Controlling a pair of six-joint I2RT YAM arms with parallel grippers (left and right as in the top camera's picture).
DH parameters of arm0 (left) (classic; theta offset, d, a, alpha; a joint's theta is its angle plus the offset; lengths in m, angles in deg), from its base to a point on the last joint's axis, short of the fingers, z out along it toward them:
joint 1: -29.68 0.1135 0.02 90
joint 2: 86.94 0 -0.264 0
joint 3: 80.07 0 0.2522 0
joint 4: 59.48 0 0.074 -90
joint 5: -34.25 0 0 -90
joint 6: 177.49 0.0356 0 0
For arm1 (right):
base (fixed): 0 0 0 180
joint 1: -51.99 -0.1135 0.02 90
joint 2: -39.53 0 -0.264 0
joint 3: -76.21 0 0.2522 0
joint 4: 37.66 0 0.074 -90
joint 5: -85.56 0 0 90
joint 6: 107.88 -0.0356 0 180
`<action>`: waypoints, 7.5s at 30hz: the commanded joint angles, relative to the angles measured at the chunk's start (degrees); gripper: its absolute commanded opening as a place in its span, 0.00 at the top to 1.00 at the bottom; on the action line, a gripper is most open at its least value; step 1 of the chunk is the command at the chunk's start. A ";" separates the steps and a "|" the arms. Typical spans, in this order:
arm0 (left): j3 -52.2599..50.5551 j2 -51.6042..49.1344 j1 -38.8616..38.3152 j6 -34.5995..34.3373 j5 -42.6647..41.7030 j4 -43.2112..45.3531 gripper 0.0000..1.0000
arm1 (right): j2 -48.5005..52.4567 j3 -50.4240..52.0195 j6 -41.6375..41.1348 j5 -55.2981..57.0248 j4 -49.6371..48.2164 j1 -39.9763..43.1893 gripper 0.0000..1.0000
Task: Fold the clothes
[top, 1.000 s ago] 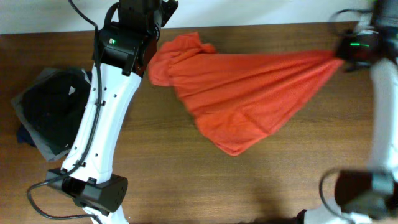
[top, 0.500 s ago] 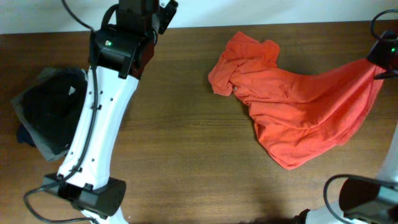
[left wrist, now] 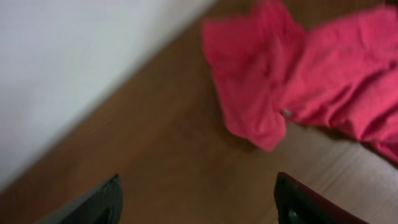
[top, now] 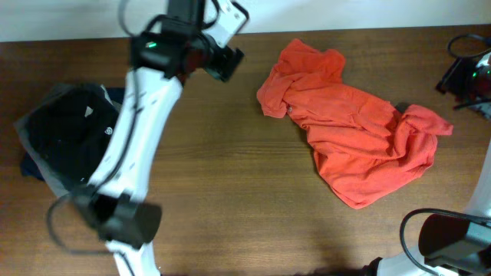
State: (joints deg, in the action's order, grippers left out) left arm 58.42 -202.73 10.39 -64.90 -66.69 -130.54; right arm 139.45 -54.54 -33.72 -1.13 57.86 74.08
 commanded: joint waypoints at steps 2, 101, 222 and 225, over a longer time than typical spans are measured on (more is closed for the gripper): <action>-1.29 -10.32 -0.09 -1.14 -10.73 0.17 0.22 | -0.15 0.09 1.18 -6.45 2.93 0.07 0.30; 29.68 24.00 -12.68 -1.44 10.80 8.39 1.00 | -5.81 36.09 18.38 -37.73 -28.17 -18.60 0.33; -16.26 -18.71 -3.08 -11.45 -2.45 -3.87 0.99 | -2.78 34.34 10.93 -19.34 -10.71 0.79 0.24; -9.11 -15.76 -0.39 -12.41 5.92 -11.56 0.99 | -2.80 34.34 11.65 -19.32 -10.21 0.79 0.24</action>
State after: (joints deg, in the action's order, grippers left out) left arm 41.50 -221.26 6.26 -74.87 -71.87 -136.85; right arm 136.78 -20.14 -22.39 -21.30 47.15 75.13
